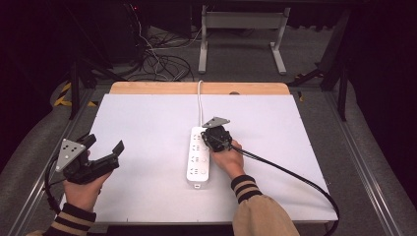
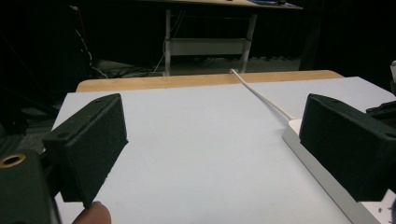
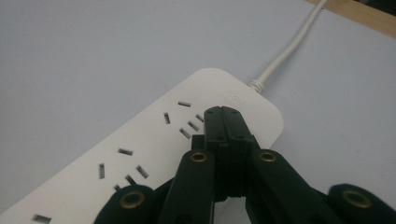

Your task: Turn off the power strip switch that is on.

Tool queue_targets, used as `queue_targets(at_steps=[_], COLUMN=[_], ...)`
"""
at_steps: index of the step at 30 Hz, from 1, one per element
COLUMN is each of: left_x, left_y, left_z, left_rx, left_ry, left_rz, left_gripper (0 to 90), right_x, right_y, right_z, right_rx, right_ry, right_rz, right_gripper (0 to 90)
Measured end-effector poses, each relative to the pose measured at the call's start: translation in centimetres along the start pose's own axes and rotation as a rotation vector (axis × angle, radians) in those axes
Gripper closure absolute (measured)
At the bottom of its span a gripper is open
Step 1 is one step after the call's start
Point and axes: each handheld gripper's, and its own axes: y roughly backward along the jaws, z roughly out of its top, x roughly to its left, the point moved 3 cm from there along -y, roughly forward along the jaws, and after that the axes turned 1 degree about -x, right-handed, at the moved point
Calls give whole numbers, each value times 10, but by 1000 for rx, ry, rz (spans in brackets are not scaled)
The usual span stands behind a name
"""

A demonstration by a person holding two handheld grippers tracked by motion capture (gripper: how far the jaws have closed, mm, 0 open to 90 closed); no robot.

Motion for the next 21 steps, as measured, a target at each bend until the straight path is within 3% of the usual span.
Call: queue_targets(at_steps=[9, 15, 16, 17, 19, 21], left_x=[0, 1, 1, 1, 1, 1], left_y=[-2, -2, -2, -3, -3, -4], left_z=[0, -1, -1, -1, -1, -1], left_rx=[1, 3, 5, 5, 5, 5], left_ry=[-3, 1, 1, 0, 1, 8], left_rz=[-3, -1, 0, 0, -1, -1], left_gripper=[80, 80, 81, 81, 81, 81], right_x=[0, -1, -2, -3, -7, -7], right_y=[0, 1, 2, 2, 10, 12], right_z=[1, 3, 5, 6, 9, 10], right_rx=[6, 18, 0, 13, -34, -41], right_ry=[-5, -21, -26, -23, 3, 4], right_rz=[-3, 18, 39, 31, 2, 8], right_gripper=[900, 900, 900, 900, 900, 900])
